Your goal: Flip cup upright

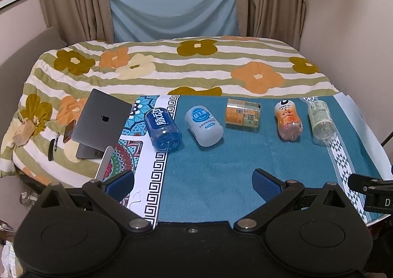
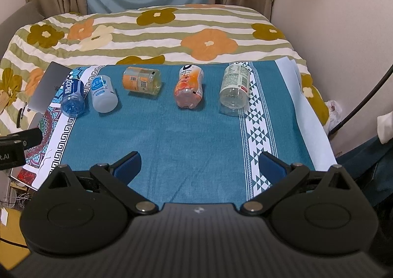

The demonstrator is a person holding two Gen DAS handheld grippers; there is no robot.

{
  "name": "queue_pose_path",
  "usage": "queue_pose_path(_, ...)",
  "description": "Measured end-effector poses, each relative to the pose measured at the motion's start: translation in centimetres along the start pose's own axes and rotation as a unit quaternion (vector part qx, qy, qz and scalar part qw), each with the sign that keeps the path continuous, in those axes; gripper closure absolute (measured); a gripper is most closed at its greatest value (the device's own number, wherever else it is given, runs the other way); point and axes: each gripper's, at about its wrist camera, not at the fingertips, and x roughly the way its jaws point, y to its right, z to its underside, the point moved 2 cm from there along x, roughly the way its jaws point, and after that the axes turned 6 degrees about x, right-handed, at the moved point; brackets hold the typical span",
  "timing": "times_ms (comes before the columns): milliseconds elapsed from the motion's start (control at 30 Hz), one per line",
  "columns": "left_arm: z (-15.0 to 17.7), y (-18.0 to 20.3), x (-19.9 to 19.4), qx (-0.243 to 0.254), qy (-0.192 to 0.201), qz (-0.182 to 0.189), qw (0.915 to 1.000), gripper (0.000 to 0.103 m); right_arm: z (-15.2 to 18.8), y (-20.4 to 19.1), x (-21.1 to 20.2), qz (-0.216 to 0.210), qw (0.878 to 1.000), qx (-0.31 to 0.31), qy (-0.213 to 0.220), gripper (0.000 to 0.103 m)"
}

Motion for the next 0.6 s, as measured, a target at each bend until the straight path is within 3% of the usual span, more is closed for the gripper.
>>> queue_pose_path(600,-0.16,-0.06,0.16,-0.005,-0.001,-0.004,1.0000,0.000,-0.19,-0.13,0.11,-0.006,1.000,-0.003,-0.003,0.000)
